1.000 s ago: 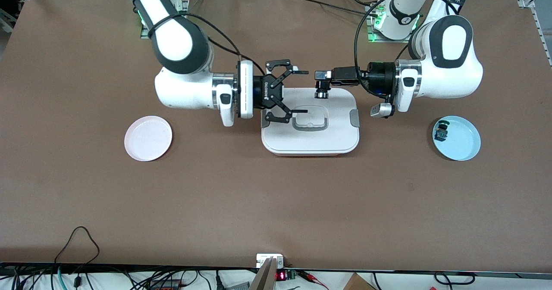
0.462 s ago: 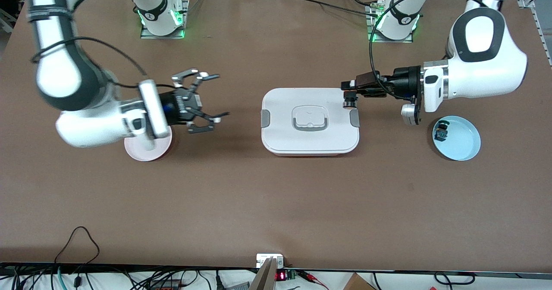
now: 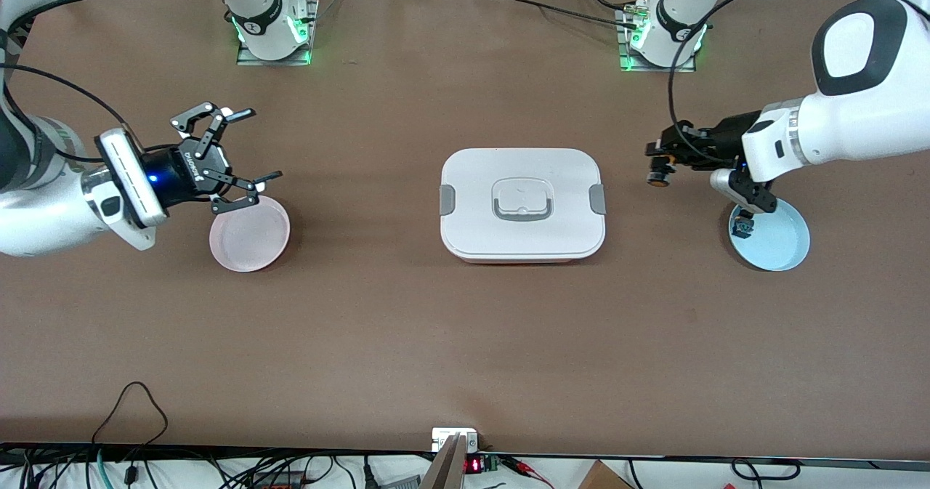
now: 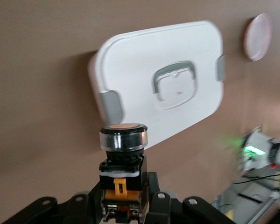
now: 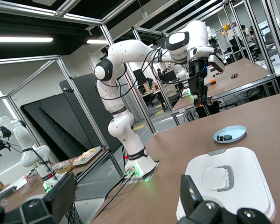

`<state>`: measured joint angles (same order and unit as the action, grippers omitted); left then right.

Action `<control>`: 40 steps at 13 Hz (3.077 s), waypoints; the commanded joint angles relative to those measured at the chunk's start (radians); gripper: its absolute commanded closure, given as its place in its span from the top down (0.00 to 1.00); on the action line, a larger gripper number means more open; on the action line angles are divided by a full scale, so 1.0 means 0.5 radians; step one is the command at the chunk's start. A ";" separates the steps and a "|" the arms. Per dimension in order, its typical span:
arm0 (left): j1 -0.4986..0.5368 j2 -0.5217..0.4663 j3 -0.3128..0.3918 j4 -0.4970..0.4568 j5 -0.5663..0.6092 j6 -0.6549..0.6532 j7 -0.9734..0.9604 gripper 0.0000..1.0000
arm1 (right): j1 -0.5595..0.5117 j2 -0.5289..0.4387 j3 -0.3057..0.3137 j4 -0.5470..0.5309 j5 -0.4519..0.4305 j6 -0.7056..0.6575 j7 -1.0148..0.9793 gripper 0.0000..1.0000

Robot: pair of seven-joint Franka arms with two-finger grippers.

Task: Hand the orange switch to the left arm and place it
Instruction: 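Carry the switch to the blue dish while the right gripper withdraws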

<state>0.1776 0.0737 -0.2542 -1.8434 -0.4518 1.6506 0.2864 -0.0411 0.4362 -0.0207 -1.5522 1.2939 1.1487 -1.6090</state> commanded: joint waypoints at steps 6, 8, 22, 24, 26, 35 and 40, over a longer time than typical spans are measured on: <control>0.016 0.150 -0.013 0.060 1.215 -0.007 0.672 0.00 | -0.038 -0.166 -0.145 0.469 -1.092 -0.058 0.843 1.00; 0.083 0.214 -0.013 0.045 1.373 0.091 0.883 0.00 | -0.010 -0.320 -0.176 0.469 -1.457 0.058 1.060 1.00; 0.777 0.733 -0.013 -0.283 1.839 1.313 2.385 0.00 | 0.355 -0.839 -0.140 0.193 -2.575 0.362 2.261 1.00; 0.783 0.785 -0.013 -0.286 1.839 1.316 2.388 0.00 | 0.398 -0.830 -0.143 0.156 -2.628 0.399 2.267 1.00; 0.813 0.859 -0.013 -0.308 1.839 1.392 2.394 0.00 | 0.395 -0.839 -0.146 0.037 -2.625 0.515 2.370 1.00; 0.847 0.893 -0.013 -0.335 1.839 1.488 2.474 0.08 | 0.392 -0.646 -0.152 0.024 -2.551 0.856 2.675 1.00; 0.829 0.893 -0.013 -0.332 1.839 1.472 2.471 0.15 | 0.364 -0.612 -0.161 0.039 -2.321 0.918 2.696 1.00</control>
<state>0.5879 0.5312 -0.2543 -2.0024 0.4382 2.3906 1.5152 0.1476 0.1378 -0.0974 -1.5417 0.1044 1.6048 -0.2755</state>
